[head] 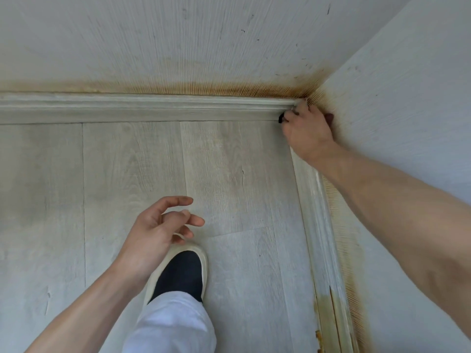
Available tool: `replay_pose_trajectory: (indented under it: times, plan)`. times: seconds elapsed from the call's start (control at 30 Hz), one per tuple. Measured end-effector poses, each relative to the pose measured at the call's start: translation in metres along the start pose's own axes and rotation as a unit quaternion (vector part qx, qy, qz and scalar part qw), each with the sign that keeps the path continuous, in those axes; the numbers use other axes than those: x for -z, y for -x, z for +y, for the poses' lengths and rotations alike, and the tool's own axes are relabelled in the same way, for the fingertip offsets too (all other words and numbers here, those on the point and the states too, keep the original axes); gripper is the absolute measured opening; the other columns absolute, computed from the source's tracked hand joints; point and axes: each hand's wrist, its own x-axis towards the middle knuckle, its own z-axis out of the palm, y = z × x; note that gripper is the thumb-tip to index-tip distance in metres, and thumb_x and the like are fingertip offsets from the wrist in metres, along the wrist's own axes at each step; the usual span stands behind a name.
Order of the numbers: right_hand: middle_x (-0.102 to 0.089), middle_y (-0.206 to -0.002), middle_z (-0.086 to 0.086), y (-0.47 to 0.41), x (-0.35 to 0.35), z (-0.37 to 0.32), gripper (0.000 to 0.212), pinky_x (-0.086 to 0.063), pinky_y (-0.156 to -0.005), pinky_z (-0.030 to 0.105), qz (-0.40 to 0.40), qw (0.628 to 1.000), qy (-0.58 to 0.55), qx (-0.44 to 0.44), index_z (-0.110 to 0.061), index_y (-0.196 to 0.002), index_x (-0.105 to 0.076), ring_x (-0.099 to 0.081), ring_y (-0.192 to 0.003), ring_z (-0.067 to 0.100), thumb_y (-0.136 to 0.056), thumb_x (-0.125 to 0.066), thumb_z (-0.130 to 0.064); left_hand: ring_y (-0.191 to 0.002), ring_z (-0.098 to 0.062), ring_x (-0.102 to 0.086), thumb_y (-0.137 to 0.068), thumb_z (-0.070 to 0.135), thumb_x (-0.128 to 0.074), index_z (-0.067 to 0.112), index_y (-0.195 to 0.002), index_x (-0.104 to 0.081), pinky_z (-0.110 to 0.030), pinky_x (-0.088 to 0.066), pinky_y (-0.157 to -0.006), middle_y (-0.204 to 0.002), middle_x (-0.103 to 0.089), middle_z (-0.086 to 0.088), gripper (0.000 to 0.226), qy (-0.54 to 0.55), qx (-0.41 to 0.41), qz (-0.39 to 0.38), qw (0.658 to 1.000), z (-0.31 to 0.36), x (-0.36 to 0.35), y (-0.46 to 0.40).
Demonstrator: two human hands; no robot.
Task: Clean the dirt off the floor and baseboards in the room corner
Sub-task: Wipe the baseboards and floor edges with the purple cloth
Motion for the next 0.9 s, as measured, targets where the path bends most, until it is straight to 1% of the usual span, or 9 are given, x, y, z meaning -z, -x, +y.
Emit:
replay_pose_trajectory:
  times: [0.17,0.33,0.4,0.53,0.63,0.7,0.77,0.83,0.9]
  plan:
    - [-0.058,-0.128,0.006,0.062,-0.006,-0.044,0.029,-0.045,-0.092,0.038,-0.078,0.992,-0.013,0.098,-0.013,-0.121,-0.066,-0.051,-0.118,0.029,-0.099,-0.047,-0.009,-0.076,-0.019,-0.064,-0.103,0.011,-0.054,0.018,-0.12,-0.067,-0.038,-0.051,-0.081,-0.096,-0.079,-0.008,0.022,0.008,-0.003,0.017,1.0,0.003,0.009,-0.004]
    - [-0.055,-0.135,0.007,0.0,0.011,0.008,0.032,-0.04,-0.103,0.043,-0.011,0.997,0.067,0.022,-0.013,-0.129,-0.063,-0.046,-0.128,0.033,-0.1,-0.049,-0.014,-0.075,-0.017,-0.065,-0.104,0.011,-0.054,0.019,-0.119,-0.067,-0.036,-0.051,-0.081,-0.095,-0.079,-0.007,0.022,-0.005,0.0,0.0,1.0,0.0,0.002,0.0]
    - [-0.054,-0.136,0.01,0.015,0.008,-0.017,0.034,-0.04,-0.105,0.045,-0.06,0.998,0.016,0.01,-0.011,-0.131,-0.062,-0.046,-0.127,0.034,-0.1,-0.048,-0.013,-0.076,-0.018,-0.065,-0.104,0.012,-0.054,0.019,-0.119,-0.066,-0.036,-0.051,-0.081,-0.095,-0.079,-0.007,0.022,-0.016,-0.003,-0.004,1.0,0.001,0.001,0.0]
    - [-0.052,-0.132,0.019,0.107,-0.012,-0.088,0.055,-0.051,-0.088,0.036,-0.16,0.983,-0.088,-0.011,-0.002,-0.132,-0.057,-0.054,-0.115,0.033,-0.083,-0.039,0.016,-0.077,-0.021,-0.064,-0.104,0.011,-0.053,0.019,-0.119,-0.066,-0.035,-0.051,-0.079,-0.095,-0.079,-0.008,0.022,-0.011,-0.004,-0.002,1.0,0.003,0.001,0.001]
    - [-0.056,-0.122,0.008,0.143,-0.008,-0.09,0.049,-0.042,-0.065,0.032,-0.251,0.944,-0.213,-0.015,-0.008,-0.122,-0.058,-0.059,-0.107,0.026,-0.078,-0.077,-0.001,-0.078,-0.021,-0.063,-0.103,0.009,-0.053,0.018,-0.119,-0.066,-0.036,-0.05,-0.078,-0.096,-0.079,-0.008,0.022,-0.023,0.001,-0.007,1.0,0.001,-0.006,0.003]
    - [-0.059,-0.121,0.007,0.141,-0.01,-0.082,0.039,-0.037,-0.065,0.032,-0.225,0.945,-0.235,0.0,-0.009,-0.12,-0.059,-0.061,-0.108,0.027,-0.084,-0.073,-0.006,-0.078,-0.022,-0.063,-0.103,0.008,-0.053,0.018,-0.119,-0.066,-0.037,-0.05,-0.079,-0.096,-0.079,-0.009,0.023,-0.032,0.004,-0.013,0.999,0.0,-0.015,0.006]
    - [-0.064,-0.118,0.013,0.121,-0.015,-0.07,0.029,-0.044,-0.072,0.034,-0.1,0.964,-0.237,-0.067,-0.005,-0.116,-0.067,-0.061,-0.106,0.034,-0.088,-0.059,-0.002,-0.079,-0.022,-0.063,-0.103,0.007,-0.052,0.018,-0.119,-0.066,-0.038,-0.051,-0.079,-0.096,-0.079,-0.009,0.024,-0.056,0.0,-0.024,0.998,-0.002,-0.025,0.011]
    - [-0.064,-0.124,0.018,0.094,-0.023,-0.065,0.034,-0.048,-0.092,0.043,-0.005,0.967,-0.212,-0.143,-0.002,-0.124,-0.066,-0.057,-0.116,0.039,-0.093,-0.053,-0.005,-0.079,-0.021,-0.064,-0.102,0.006,-0.052,0.019,-0.119,-0.066,-0.037,-0.051,-0.079,-0.097,-0.079,-0.008,0.027,-0.087,-0.006,-0.031,0.996,-0.005,-0.033,0.016]
    - [-0.057,-0.139,0.019,0.079,-0.024,-0.074,0.04,-0.037,-0.109,0.044,-0.011,0.972,-0.192,-0.138,-0.001,-0.139,-0.054,-0.044,-0.132,0.036,-0.103,-0.041,-0.011,-0.079,-0.02,-0.064,-0.102,0.006,-0.052,0.02,-0.12,-0.067,-0.037,-0.051,-0.08,-0.097,-0.079,-0.008,0.027,-0.11,-0.009,-0.036,0.993,-0.009,-0.04,0.021]
